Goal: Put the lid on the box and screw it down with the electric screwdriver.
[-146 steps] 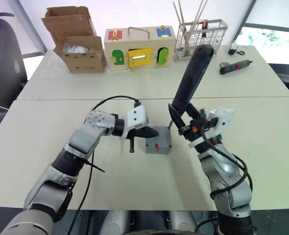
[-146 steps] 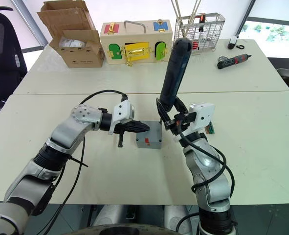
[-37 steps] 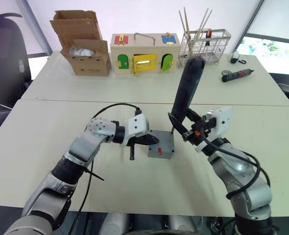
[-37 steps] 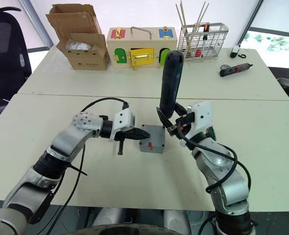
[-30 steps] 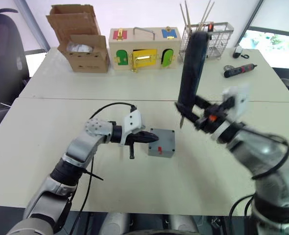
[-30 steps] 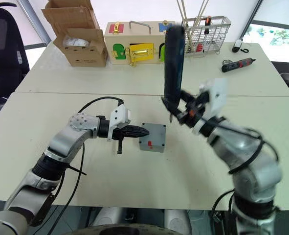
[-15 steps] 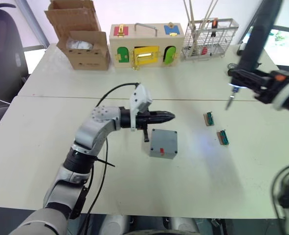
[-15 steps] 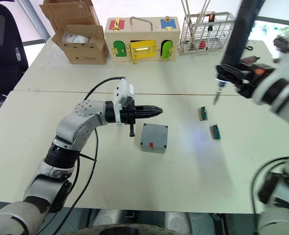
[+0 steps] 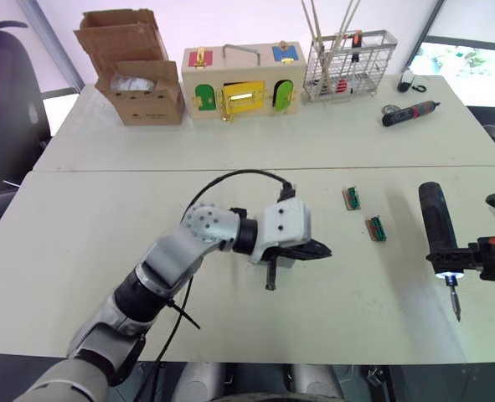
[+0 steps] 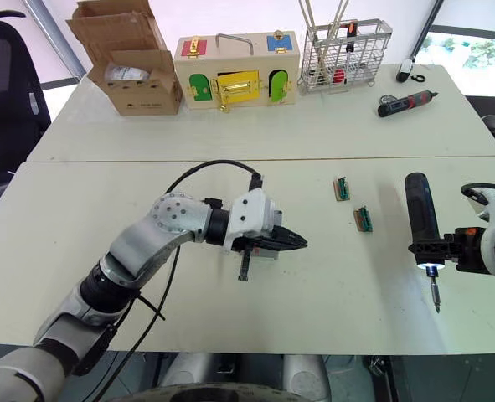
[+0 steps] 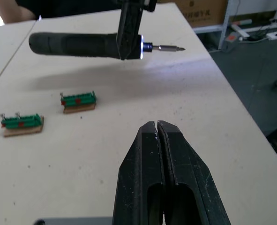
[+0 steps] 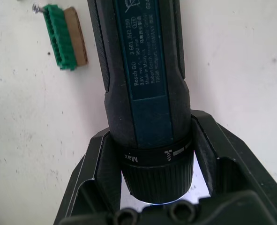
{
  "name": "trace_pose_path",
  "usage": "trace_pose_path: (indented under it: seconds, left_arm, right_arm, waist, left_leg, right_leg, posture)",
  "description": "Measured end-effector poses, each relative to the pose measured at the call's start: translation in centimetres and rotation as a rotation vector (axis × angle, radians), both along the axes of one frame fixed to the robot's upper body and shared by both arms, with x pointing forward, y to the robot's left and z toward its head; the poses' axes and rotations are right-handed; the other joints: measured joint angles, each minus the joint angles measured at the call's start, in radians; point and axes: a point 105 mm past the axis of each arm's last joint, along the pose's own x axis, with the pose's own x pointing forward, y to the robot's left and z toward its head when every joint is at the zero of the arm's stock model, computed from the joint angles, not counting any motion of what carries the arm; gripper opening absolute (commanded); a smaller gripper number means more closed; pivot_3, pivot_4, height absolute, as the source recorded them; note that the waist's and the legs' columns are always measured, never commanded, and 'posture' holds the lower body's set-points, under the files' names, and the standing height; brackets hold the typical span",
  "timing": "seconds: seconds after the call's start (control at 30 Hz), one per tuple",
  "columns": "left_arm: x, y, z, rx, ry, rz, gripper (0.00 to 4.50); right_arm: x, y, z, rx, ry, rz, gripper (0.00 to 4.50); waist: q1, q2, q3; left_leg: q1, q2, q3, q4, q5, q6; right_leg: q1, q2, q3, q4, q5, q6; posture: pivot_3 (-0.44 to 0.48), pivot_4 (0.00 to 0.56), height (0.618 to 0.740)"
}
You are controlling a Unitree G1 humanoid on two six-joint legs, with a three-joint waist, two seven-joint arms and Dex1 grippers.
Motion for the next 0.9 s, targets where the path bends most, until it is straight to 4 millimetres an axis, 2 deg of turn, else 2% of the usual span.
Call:
trace_pose_path:
  seconds: [0.2,0.23,0.3,0.37,0.4,0.53,0.6,0.67,0.73,0.77,0.83,0.87,0.9]
  left_arm:
    - [0.2,0.1,-0.5,0.0,0.023,0.04,0.0]
    - [0.2,0.1,-0.6,0.001,0.027,0.044,0.0]
    - [0.2,0.1,-0.6,0.004,0.029,0.048,0.0]
    - [0.2,0.3,-0.7,0.006,0.045,0.049,0.0]
    - [0.3,0.4,-0.7,0.009,0.055,0.051,0.0]
    - [1.0,0.8,0.2,-0.019,0.053,0.084,0.0]
    - [2.7,1.4,1.4,-0.042,0.012,0.148,0.0]
    - [4.9,3.1,2.4,-0.048,-0.031,0.241,0.0]
    - [6.6,4.9,2.4,-0.025,-0.047,0.327,0.0]
    - [7.6,6.1,2.2,-0.004,-0.049,0.371,0.0]
    - [9.1,8.7,1.0,0.063,-0.03,0.44,0.0]
    - [9.3,9.2,0.7,0.078,-0.021,0.451,0.0]
    - [9.3,9.9,0.2,0.103,0.003,0.443,0.0]
  right_arm:
    - [0.8,-0.8,-1.2,-0.015,0.023,-0.028,1.83]
    - [1.0,-0.9,-1.3,-0.024,0.021,-0.027,2.86]
    - [1.2,-1.0,-1.3,-0.029,0.008,-0.016,3.42]
    - [1.4,-1.1,-1.2,-0.035,-0.006,-0.012,4.18]
    - [1.5,-1.1,-1.2,-0.032,-0.012,-0.004,4.4]
    - [1.6,-0.8,-1.1,-0.078,-0.035,0.057,4.46]
    - [1.9,-0.8,-0.7,-0.126,-0.069,0.093,4.46]
    - [2.6,-1.0,0.9,-0.192,-0.147,0.134,4.46]
    - [3.1,-0.9,3.1,-0.252,-0.229,0.185,4.46]
    - [3.3,-0.4,4.6,-0.281,-0.292,0.229,4.46]
    - [3.4,2.5,7.1,-0.286,-0.417,0.371,4.46]
    - [3.3,3.5,7.5,-0.279,-0.442,0.417,4.46]
    - [2.8,6.2,7.3,-0.227,-0.49,0.523,4.46]
  waist:
    - [0.006,0.005,-0.003]
    - [0.005,0.005,-0.003]
    - [0.003,0.004,-0.003]
    - [0.003,0.004,-0.003]
    - [0.002,0.004,-0.003]
    - [0.002,0.004,-0.003]
    - [0.003,0.004,-0.003]
    - [0.001,0.005,-0.003]
    - [-0.001,0.005,-0.003]
    - [-0.001,0.005,-0.003]
    - [-0.002,0.003,-0.002]
    - [0.0,0.002,-0.001]
    - [0.002,-0.003,-0.001]
  left_leg:
    - [-0.002,-0.002,0.0,0.0,0.003,-0.005]
    - [-0.002,-0.002,0.001,0.0,0.003,-0.005]
    - [-0.002,-0.003,0.0,0.001,0.002,-0.003]
    - [-0.001,-0.002,0.0,0.001,0.0,-0.001]
    - [-0.001,-0.002,0.0,0.002,0.0,-0.001]
    - [-0.001,-0.002,0.0,0.002,0.0,-0.001]
    - [-0.001,-0.002,0.0,0.003,0.001,-0.001]
    - [-0.001,-0.002,0.0,0.003,0.002,-0.003]
    - [-0.001,-0.002,0.0,0.002,0.002,-0.004]
    - [-0.001,-0.001,0.0,0.002,0.002,-0.004]
    - [-0.001,0.001,-0.001,0.002,0.003,-0.005]
    - [-0.001,0.001,-0.001,0.002,0.003,-0.005]
    - [-0.001,0.001,-0.002,0.0,0.003,-0.005]
  right_leg:
    - [0.0,-0.002,-0.001,-0.002,0.001,0.001]
    - [0.0,-0.003,0.0,-0.002,0.001,0.002]
    - [0.0,-0.003,0.0,-0.002,0.001,0.002]
    - [0.0,-0.003,0.0,-0.001,0.001,0.002]
    - [0.0,-0.002,0.0,-0.001,0.001,0.002]
    - [0.001,-0.002,0.0,-0.001,0.001,0.002]
    - [0.001,-0.002,-0.001,-0.001,0.002,0.003]
    - [0.0,-0.002,-0.001,0.0,0.002,0.004]
    - [0.0,-0.001,-0.001,0.0,0.002,0.004]
    - [0.0,0.0,-0.001,0.0,0.002,0.004]
    - [-0.001,0.002,-0.002,0.0,0.002,0.004]
    - [-0.001,0.002,-0.002,0.0,0.002,0.004]
    - [0.0,0.002,-0.002,0.0,0.002,0.004]
  posture:
    - [0.0,0.15,0.694]
    - [0.0,0.15,0.694]
    - [0.0,0.15,0.694]
    - [0.0,0.15,0.694]
    - [0.0,0.15,0.694]
    - [0.0,0.15,0.694]
    - [0.0,0.15,0.694]
    - [0.0,0.15,0.694]
    - [0.0,0.15,0.694]
    - [0.0,0.15,0.694]
    - [0.0,0.15,0.694]
    - [0.0,0.15,0.694]
    - [0.0,0.15,0.694]
